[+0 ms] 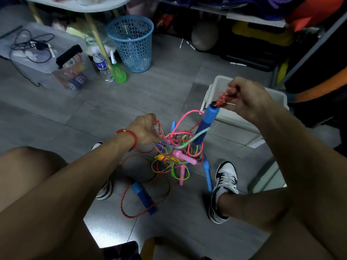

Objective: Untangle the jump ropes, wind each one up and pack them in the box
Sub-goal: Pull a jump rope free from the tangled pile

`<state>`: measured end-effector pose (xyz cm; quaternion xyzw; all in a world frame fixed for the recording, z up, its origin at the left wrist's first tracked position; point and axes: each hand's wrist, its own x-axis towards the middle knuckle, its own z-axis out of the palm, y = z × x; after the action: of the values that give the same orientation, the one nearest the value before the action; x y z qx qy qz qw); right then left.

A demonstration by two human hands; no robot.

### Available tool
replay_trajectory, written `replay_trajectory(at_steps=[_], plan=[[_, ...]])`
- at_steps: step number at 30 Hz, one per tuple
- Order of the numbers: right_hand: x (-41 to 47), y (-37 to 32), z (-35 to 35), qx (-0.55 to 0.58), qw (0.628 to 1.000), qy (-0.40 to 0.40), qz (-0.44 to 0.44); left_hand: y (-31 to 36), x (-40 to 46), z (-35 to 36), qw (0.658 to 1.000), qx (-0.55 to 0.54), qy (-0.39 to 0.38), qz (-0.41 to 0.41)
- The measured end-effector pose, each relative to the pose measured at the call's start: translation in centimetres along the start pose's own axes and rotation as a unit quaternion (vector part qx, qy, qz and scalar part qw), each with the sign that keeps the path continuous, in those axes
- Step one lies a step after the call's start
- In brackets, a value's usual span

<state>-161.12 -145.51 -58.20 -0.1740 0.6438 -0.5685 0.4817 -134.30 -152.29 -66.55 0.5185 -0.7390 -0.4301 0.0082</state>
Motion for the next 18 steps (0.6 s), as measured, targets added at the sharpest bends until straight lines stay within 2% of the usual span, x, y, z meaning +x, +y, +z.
replay_trajectory(at_steps=[1, 2, 4, 5, 7, 9, 12, 15, 18], plan=[[0.5, 0.3, -0.5, -0.043, 0.999, 0.020, -0.016, 0.0, -0.1, -0.3, 1.000, -0.002, 0.006, 0.003], [1.0, 0.8, -1.2, -0.138, 0.989, 0.033, -0.044, 0.2, -0.2, -0.4, 1.000, -0.021, 0.014, -0.002], [1.4, 2.1, -1.8, -0.362, 0.928, 0.015, -0.088, 0.5, -0.3, -0.5, 0.996, -0.080, 0.039, -0.015], [1.3, 2.6, -1.7, -0.439, 0.893, -0.008, -0.100, 0.8, -0.4, -0.6, 0.994, -0.101, 0.048, -0.016], [1.1, 3.4, -1.2, -0.504, 0.855, -0.046, -0.110, 1.0, -0.4, -1.0, 0.989, -0.136, 0.063, -0.014], [1.0, 3.8, -0.8, -0.495, 0.862, -0.049, -0.096, 1.6, -0.9, -1.6, 0.980, -0.182, 0.084, 0.002], [1.5, 4.4, -0.7, -0.406, 0.912, -0.021, -0.059, 2.9, -2.0, -2.5, 0.970, -0.229, 0.073, 0.046], [1.9, 4.3, -0.7, -0.352, 0.932, 0.009, -0.088, 3.4, -2.6, -3.2, 0.969, -0.226, 0.068, 0.070], [2.0, 3.6, -0.8, -0.262, 0.960, -0.009, -0.098, 3.3, -2.8, -3.9, 0.973, -0.203, 0.089, 0.065]])
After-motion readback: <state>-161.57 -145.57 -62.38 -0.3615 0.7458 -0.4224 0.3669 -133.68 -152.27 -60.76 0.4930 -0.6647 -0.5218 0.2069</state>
